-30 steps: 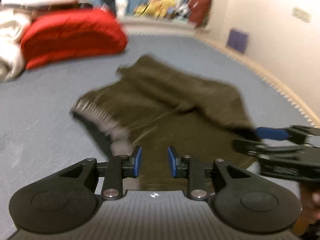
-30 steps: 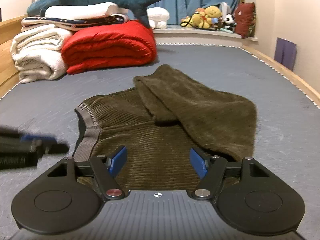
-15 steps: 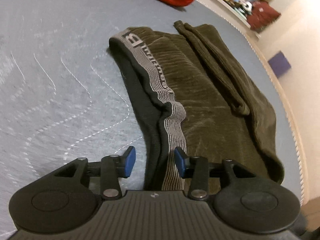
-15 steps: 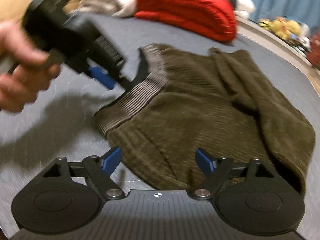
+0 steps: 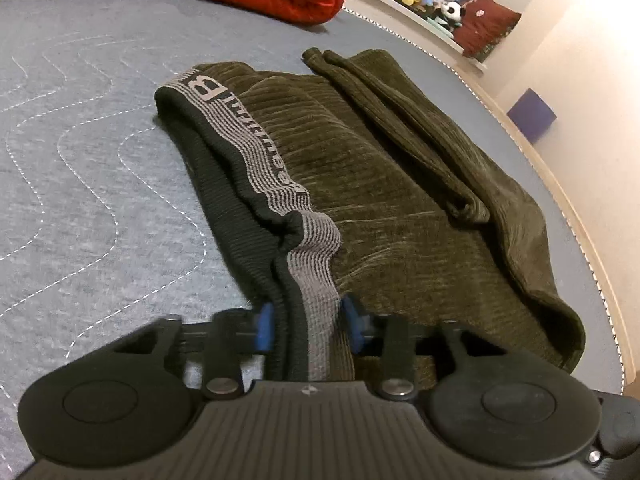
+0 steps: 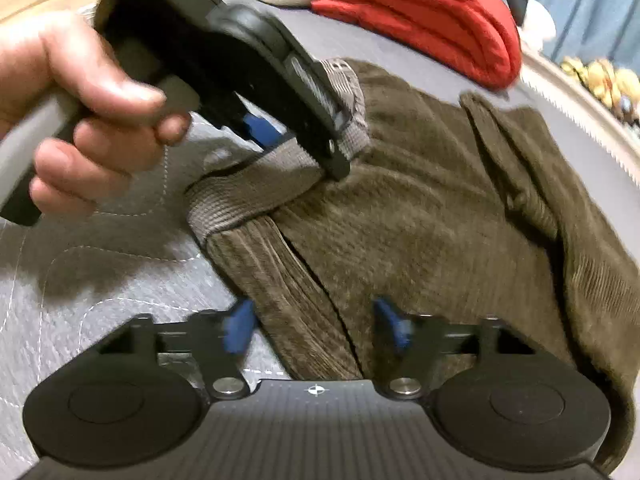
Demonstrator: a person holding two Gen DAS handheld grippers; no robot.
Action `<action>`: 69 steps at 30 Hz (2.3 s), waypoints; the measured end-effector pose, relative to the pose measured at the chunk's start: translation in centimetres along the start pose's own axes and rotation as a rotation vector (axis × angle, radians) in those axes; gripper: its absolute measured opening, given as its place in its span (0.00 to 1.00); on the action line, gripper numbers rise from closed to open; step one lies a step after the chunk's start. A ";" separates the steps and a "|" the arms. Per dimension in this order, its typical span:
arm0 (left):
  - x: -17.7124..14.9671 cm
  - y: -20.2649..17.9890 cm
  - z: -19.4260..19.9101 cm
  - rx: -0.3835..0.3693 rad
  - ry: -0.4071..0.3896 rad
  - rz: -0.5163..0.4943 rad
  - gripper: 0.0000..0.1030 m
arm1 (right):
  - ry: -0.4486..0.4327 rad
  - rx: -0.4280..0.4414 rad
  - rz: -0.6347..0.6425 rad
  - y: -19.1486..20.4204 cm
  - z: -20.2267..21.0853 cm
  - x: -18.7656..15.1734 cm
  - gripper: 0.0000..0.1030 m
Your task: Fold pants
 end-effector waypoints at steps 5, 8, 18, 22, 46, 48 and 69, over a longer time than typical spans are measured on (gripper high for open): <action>0.4 0.3 3.6 0.009 -0.089 -0.030 0.16 | -0.064 0.022 0.096 2.4 1.8 0.3 0.11; 1.0 1.6 6.7 0.004 -0.129 -0.002 0.14 | -0.098 0.062 0.202 4.7 3.1 0.3 0.10; -2.9 9.5 15.8 0.205 -0.150 -0.078 0.14 | -0.182 0.305 0.405 16.5 6.9 1.8 0.09; -4.5 14.2 18.2 0.263 -0.052 -0.011 0.14 | -0.184 0.410 0.478 21.5 7.0 3.2 0.09; -0.7 4.3 19.9 0.376 -0.206 0.056 0.61 | -0.230 -0.182 -0.133 1.3 7.8 2.8 0.65; -0.3 2.9 18.9 0.361 -0.225 0.015 0.61 | -0.209 -0.211 -0.167 0.3 6.8 1.5 0.65; 2.0 4.0 16.1 0.436 -0.234 0.029 0.66 | 0.101 -0.232 0.065 -0.8 -0.8 2.5 0.46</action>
Point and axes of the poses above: each gripper's, at about its wrist camera, not at the fingertips, and z roughly against the way its jaws point, y to its left, x to its top, the point moved 4 cm from there along -z, roughly the way its jaws point, and after that the axes turned 14 degrees about x, right-handed, at the moved point
